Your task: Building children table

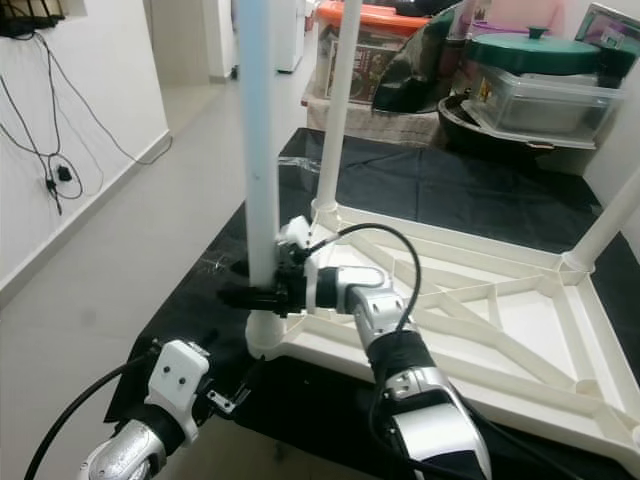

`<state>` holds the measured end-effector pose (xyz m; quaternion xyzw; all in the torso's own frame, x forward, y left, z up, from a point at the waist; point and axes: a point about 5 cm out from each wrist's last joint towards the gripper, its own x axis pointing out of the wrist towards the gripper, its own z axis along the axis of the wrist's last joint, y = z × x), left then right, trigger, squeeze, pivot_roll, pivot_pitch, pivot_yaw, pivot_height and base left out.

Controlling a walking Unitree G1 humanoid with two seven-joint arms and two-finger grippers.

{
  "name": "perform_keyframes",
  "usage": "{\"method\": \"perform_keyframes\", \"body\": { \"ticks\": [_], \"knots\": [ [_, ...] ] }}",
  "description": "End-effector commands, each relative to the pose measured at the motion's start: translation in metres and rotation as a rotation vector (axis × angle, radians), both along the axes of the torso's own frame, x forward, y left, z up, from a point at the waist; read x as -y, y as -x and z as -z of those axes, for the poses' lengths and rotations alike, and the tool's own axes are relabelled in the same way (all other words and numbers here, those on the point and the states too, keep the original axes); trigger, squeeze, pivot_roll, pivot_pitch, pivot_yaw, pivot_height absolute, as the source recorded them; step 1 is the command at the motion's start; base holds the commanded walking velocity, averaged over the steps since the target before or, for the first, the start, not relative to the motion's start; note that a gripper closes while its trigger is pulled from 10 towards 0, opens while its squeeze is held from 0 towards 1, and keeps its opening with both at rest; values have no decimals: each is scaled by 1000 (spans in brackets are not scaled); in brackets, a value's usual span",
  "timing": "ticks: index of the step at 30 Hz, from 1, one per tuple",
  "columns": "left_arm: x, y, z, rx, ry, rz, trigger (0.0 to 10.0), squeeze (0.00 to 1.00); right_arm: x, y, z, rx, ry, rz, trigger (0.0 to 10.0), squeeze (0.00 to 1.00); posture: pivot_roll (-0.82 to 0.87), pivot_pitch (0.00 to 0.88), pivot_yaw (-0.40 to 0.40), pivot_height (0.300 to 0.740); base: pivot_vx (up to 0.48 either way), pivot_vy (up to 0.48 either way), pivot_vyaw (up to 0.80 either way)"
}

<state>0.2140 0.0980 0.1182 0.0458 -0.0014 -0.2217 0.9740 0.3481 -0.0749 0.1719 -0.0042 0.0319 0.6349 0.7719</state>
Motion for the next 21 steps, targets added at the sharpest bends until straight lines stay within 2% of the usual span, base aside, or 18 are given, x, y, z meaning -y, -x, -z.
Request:
{"method": "perform_keyframes", "body": {
  "ticks": [1,2,3,5,6,7,8,9,10,12,14,15,16,17,18,19,20,21],
  "knots": [
    [0,2,5,-18,4,9,10000,0,-6,1,7,-17,10,17,0,0,200,0,-90,740,0,0,0],
    [0,2,5,-18,4,9,10000,0,-5,-2,8,-27,1,98,0,0,199,0,-92,740,0,0,0],
    [0,2,5,-18,4,9,10000,0,-5,-2,8,-27,1,98,0,0,199,0,-92,740,0,0,0],
    [0,2,5,-18,5,7,10000,0,1,-10,11,-27,0,287,0,0,193,0,-89,740,0,0,0],
    [0,2,5,-18,5,7,10000,0,1,-10,11,-27,0,287,0,0,193,0,-89,740,0,0,0],
    [0,2,5,-19,5,7,10000,0,3,-13,13,-33,5,357,0,0,193,0,-89,740,0,0,0],
    [0,2,6,-20,5,9,10000,0,10,-18,16,-40,1,525,0,0,184,0,-87,740,0,0,0],
    [0,2,6,-20,5,9,10000,0,10,-18,16,-40,1,525,0,0,184,0,-87,740,0,0,0],
    [-1,2,7,-23,4,12,10000,0,23,-22,25,-79,4,771,0,0,183,0,-77,740,0,0,0],
    [-1,2,7,-23,4,12,10000,0,23,-22,25,-79,4,771,0,0,183,0,-77,740,0,0,0],
    [-1,2,8,-28,0,29,10000,0,54,-10,43,-99,23,1319,0,0,186,0,-80,740,0,0,0],
    [-1,2,8,-29,-1,34,10000,0,63,-1,47,-98,26,1476,0,0,186,0,-80,740,0,0,0],
    [-1,2,8,-29,-1,34,10000,0,63,-1,47,-98,26,1476,0,0,186,0,-80,740,0,0,0],
    [-1,2,9,-34,-6,32,10000,0,66,9,44,-74,-38,1611,0,0,189,0,-80,740,0,0,0],
    [-1,2,9,-34,-6,32,10000,0,66,9,44,-74,-38,1611,0,0,189,0,-80,740,0,0,0],
    [-1,2,10,-36,-9,29,10000,0,67,15,40,-62,-87,1680,0,0,189,0,-80,740,0,0,0],
    [-1,2,10,-36,-11,26,10000,0,56,16,37,-77,-120,1679,0,0,193,0,-82,740,0,0,0],
    [-1,2,10,-36,-11,26,10000,0,56,16,37,-77,-120,1679,0,0,193,0,-82,740,0,0,0]
  ]
}}
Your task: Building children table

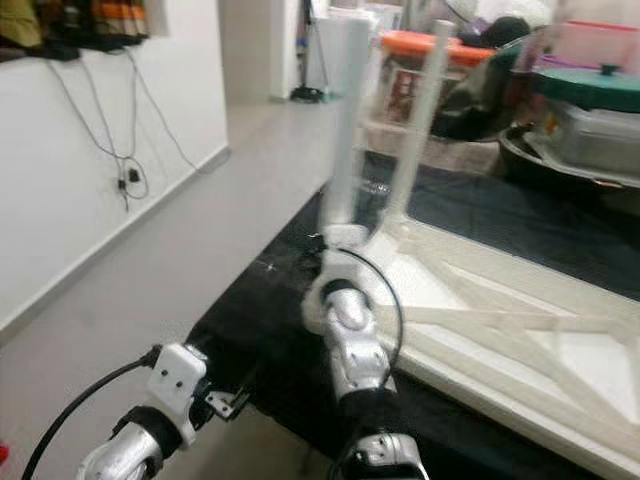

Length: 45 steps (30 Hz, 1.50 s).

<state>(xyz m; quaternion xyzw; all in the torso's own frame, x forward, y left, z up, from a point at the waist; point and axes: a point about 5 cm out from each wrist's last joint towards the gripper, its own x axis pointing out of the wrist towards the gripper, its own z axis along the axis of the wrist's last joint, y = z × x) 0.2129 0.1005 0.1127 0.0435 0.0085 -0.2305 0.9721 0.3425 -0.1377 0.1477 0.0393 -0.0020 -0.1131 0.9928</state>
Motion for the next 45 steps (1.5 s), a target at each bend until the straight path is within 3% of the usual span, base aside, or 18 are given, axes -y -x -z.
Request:
{"method": "perform_keyframes", "body": {
  "ticks": [1,5,7,8,9,13,14,24,25,28,29,31,32,36,37,41,42,45],
  "knots": [
    [1,0,5,-16,-12,4,10000,0,-19,11,9,-21,-112,58,0,0,194,0,-86,740,0,0,0],
    [2,0,5,-15,-13,4,10000,0,-40,9,7,-36,-123,7,0,0,191,0,-88,740,0,0,0],
    [3,0,6,-16,-13,6,10000,0,-53,9,10,-53,-129,-56,10000,0,186,0,-88,740,0,0,0],
    [3,0,6,-16,-13,6,10000,0,-53,9,10,-53,-129,-56,10000,0,186,0,-88,740,0,0,0],
    [3,-1,6,-17,-13,8,10000,0,-56,9,11,-45,-136,-91,10000,1000,185,0,-88,740,0,0,0],
    [4,-1,7,-20,-12,13,10000,0,-58,10,12,-38,-153,-120,10000,1000,179,0,-84,740,0,0,0],
    [4,-2,8,-21,-11,15,10000,0,-56,7,12,-21,-178,-170,10000,0,174,0,-87,740,0,0,0],
    [5,-6,9,-23,-8,22,10000,0,-53,-5,7,26,-214,-463,10000,0,167,0,-84,740,0,0,0],
    [8,-9,10,-43,35,66,10000,0,-53,-8,1,23,-201,-779,10000,0,162,0,-90,740,0,0,0],
    [8,-9,10,-43,35,66,10000,0,-53,-8,1,23,-201,-779,10000,0,162,0,-90,740,0,0,0],
    [11,-13,10,-63,72,94,10000,0,-53,-4,-6,8,-162,-1077,10000,0,169,0,-92,740,0,0,0],
    [11,-13,10,-63,72,94,10000,0,-53,-4,-6,8,-162,-1077,10000,0,169,0,-92,740,0,0,0],
    [10,-19,10,-75,101,93,10000,0,-56,1,-11,-29,-110,-1337,10000,0,168,0,-90,740,0,0,0],
    [10,-19,10,-75,101,93,10000,0,-56,1,-11,-29,-110,-1337,10000,0,168,0,-90,740,0,0,0],
    [10,-22,10,-84,120,88,10000,0,-60,5,-14,-63,-63,-1524,10000,0,177,0,-92,740,0,0,0],
    [10,-21,11,-85,113,78,10000,0,-69,10,-13,-93,3,-1649,10000,0,189,0,-100,740,0,0,0],
    [10,-20,12,-82,104,72,10000,0,-79,9,-7,-121,107,-1660,0,0,186,0,-99,740,0,0,0],
    [11,-19,13,-78,92,75,10000,0,-86,7,-3,-126,157,-1611,0,0,184,0,-91,740,0,0,0]
  ]
}}
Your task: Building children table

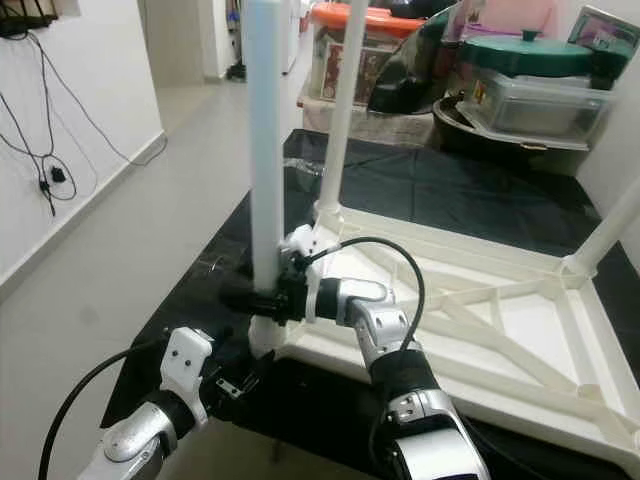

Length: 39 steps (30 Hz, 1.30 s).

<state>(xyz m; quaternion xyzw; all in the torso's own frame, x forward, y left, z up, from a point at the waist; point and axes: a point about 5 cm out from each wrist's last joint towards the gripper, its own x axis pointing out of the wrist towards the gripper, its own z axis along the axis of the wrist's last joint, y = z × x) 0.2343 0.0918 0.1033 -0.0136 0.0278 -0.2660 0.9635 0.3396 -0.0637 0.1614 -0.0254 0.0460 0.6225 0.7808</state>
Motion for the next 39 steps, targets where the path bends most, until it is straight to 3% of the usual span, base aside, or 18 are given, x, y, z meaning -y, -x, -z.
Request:
{"method": "perform_keyframes", "body": {
  "ticks": [1,9,10,13,14,16,17,18,19,20,21,26,30,32,33,34,35,39],
  "knots": [
    [2,4,4,-8,-17,8,10000,0,-14,2,12,17,72,25,0,0,182,0,-87,740,0,0,0],
    [2,3,5,-12,-14,14,10000,0,0,-4,10,25,-46,215,0,0,174,0,-86,740,0,0,0],
    [2,3,6,-12,-10,17,10000,0,11,-11,8,-3,-93,355,0,0,171,0,-83,740,0,0,0],
    [2,3,6,-12,-10,17,10000,0,11,-11,8,-3,-93,355,0,0,171,0,-83,740,0,0,0],
    [3,2,6,-13,-6,18,10000,0,22,-17,8,-16,-111,535,0,0,156,0,-80,740,0,0,0],
    [3,2,6,-13,-6,18,10000,0,22,-17,8,-16,-111,535,0,0,156,0,-80,740,0,0,0],
    [3,3,5,-11,-1,19,10000,0,42,-22,14,-43,-100,908,0,0,144,0,-79,740,0,0,0],
    [3,3,5,-11,-1,19,10000,0,42,-22,14,-43,-100,908,0,0,144,0,-79,740,0,0,0],
    [4,3,5,-9,0,21,10000,0,54,-15,21,-64,-89,1210,0,0,148,0,-86,740,0,0,0],
    [4,3,5,-9,0,21,10000,0,54,-15,21,-64,-89,1210,0,0,148,0,-86,740,0,0,0],
    [4,3,5,-8,-1,20,10000,0,59,-6,26,-72,-84,1413,0,0,153,0,-86,740,0,0,0],
    [4,4,4,-3,-3,17,10000,0,50,9,34,-121,-120,1608,0,0,158,0,-86,740,0,0,0],
    [4,5,3,-3,-2,21,10000,0,35,10,34,-165,-146,1611,0,0,156,0,-83,740,0,0,0],
    [5,5,3,-2,-2,23,10000,0,28,9,34,-179,-159,1569,824,0,156,0,-85,740,0,0,0],
    [5,5,2,-1,-3,24,10000,0,23,8,34,-176,-147,1521,10000,0,155,0,-87,740,0,0,0],
    [6,5,2,0,-4,25,10000,0,20,8,33,-173,-130,1500,10000,0,155,0,-87,740,0,0,0],
    [7,5,2,1,-5,28,10000,0,18,8,33,-173,-149,1446,10000,1000,139,0,-92,740,0,0,0],
    [9,5,2,4,-6,31,10000,0,20,6,32,-167,-173,1395,10000,1000,124,0,-97,740,0,0,0]
  ]
}}
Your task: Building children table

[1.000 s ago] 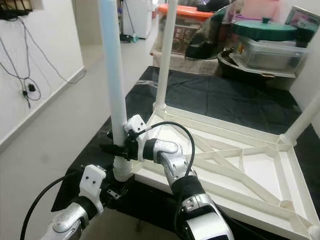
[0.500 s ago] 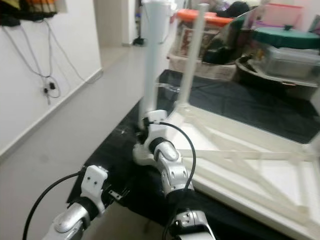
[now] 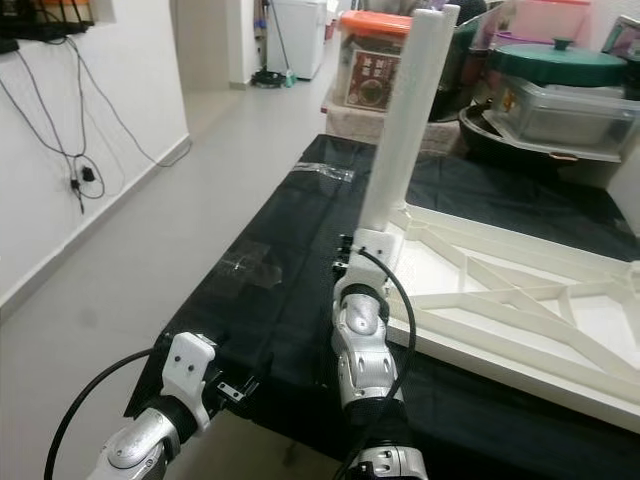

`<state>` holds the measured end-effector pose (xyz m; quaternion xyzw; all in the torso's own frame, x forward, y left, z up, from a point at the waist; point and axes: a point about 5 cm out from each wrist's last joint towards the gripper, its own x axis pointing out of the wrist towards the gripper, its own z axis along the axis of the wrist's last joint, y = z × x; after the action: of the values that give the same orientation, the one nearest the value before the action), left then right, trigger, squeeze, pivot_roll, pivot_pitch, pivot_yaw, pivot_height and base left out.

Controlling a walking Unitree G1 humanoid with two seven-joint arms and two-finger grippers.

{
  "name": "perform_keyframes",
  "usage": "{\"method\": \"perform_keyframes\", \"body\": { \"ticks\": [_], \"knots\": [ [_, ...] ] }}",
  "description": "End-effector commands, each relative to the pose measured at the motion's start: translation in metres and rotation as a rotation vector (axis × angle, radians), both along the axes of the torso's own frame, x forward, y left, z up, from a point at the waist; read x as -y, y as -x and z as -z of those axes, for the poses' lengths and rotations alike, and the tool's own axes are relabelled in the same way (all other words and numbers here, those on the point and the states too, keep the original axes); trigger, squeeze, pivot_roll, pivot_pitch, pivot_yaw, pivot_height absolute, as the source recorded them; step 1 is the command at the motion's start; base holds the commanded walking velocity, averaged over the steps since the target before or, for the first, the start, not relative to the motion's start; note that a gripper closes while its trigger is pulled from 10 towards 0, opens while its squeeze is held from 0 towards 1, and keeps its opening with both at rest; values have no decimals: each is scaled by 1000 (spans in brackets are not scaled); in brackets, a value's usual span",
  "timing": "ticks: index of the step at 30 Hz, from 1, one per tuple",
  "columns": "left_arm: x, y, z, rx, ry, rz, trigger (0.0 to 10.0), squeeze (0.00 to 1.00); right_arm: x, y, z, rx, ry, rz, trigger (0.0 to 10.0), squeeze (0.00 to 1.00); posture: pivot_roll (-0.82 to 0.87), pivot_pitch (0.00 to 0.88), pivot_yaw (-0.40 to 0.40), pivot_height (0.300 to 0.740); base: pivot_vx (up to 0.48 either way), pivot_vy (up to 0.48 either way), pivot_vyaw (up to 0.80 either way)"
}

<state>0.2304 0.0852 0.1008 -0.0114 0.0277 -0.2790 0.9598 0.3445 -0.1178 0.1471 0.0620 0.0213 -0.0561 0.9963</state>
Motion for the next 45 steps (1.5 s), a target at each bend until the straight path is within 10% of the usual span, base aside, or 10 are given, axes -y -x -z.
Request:
{"method": "perform_keyframes", "body": {
  "ticks": [1,3,4,9,25,29,30,31,44,45],
  "knots": [
    [3,1,-1,4,-4,6,10000,0,-32,9,17,-61,-124,-87,10000,937,120,0,-95,740,0,0,0],
    [3,1,-1,4,-3,6,10000,0,-28,5,15,-39,-98,-102,10000,937,106,0,-83,740,0,0,0],
    [3,1,-1,3,-2,6,10000,0,-26,1,13,-25,-110,-171,10000,0,107,0,-77,740,0,0,0],
    [2,1,-1,-1,-2,9,10000,0,-22,-7,5,32,-123,-358,10000,0,110,0,-73,740,0,0,0],
    [-2,2,2,-6,-13,1,10000,0,-32,-16,-31,-11,-18,-1474,10000,0,186,0,-96,740,0,0,0],
    [-1,2,2,-6,-15,6,10000,0,-33,-16,-33,-12,-11,-1511,10000,0,186,0,-96,740,0,0,0],
    [-1,3,2,-7,-16,7,10000,0,-35,-16,-35,-14,-2,-1541,8510,0,191,0,-100,740,0,0,0],
    [-1,3,2,-9,-16,6,10000,0,-38,-16,-36,-10,15,-1548,0,0,190,0,-99,740,0,0,0],
    [1,4,4,-14,-10,13,10000,0,-31,-37,-28,62,52,-991,0,0,178,0,-97,740,0,0,0],
    [0,4,4,-15,-10,15,10000,0,-22,-42,-23,50,38,-790,0,0,165,0,-86,740,0,0,0]
  ]
}}
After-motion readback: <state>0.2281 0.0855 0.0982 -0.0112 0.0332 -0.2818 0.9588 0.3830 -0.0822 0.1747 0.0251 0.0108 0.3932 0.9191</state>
